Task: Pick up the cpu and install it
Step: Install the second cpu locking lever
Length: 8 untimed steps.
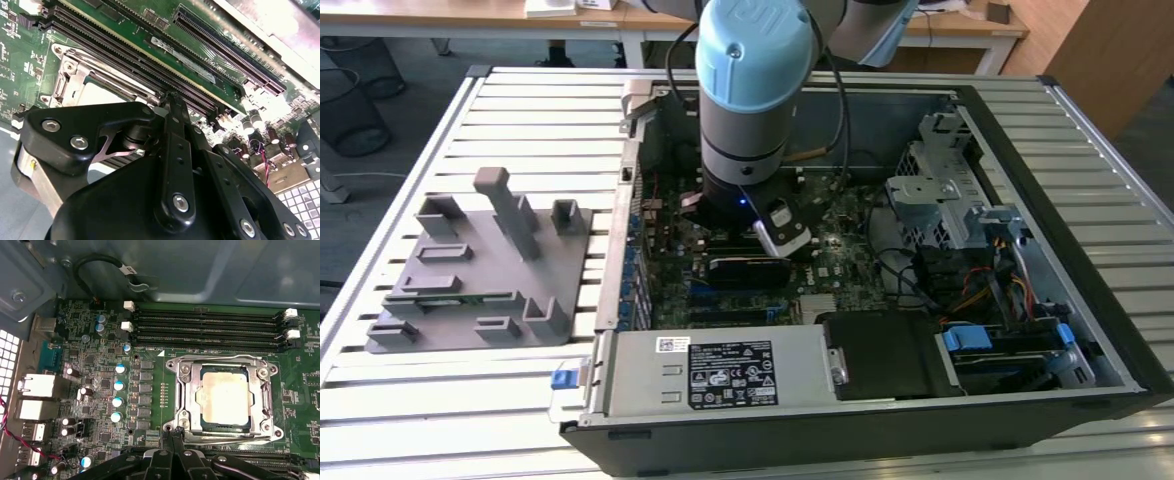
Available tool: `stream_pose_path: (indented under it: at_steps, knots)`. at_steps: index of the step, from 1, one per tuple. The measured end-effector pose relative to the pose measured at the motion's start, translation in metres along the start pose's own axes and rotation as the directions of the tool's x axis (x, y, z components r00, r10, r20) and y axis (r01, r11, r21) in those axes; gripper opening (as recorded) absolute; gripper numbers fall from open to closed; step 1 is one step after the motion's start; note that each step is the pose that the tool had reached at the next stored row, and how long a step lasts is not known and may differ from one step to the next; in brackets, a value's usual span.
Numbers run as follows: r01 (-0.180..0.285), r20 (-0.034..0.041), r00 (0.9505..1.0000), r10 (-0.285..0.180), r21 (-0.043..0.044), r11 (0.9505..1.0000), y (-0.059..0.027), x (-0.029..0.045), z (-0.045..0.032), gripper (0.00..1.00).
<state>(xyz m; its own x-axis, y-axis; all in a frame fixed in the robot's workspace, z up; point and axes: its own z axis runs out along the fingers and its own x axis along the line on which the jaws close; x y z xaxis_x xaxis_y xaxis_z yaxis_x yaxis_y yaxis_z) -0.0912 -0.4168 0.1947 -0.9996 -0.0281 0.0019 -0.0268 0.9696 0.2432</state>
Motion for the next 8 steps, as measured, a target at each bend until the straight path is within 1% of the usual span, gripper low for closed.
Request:
stream_pose_path:
  at_steps: [2,4,8]
  knots:
    - [0.0,0.0,1.0,0.0,-0.0033,1.0,-0.0002,0.0002,0.0004,0.11]
    - [0.0,0.0001,1.0,0.0,-0.0088,1.0,-0.0001,0.0003,0.0004,0.11]
    - [0.0,0.0003,1.0,0.0,-0.0094,1.0,-0.0001,0.0002,0.0005,0.11]
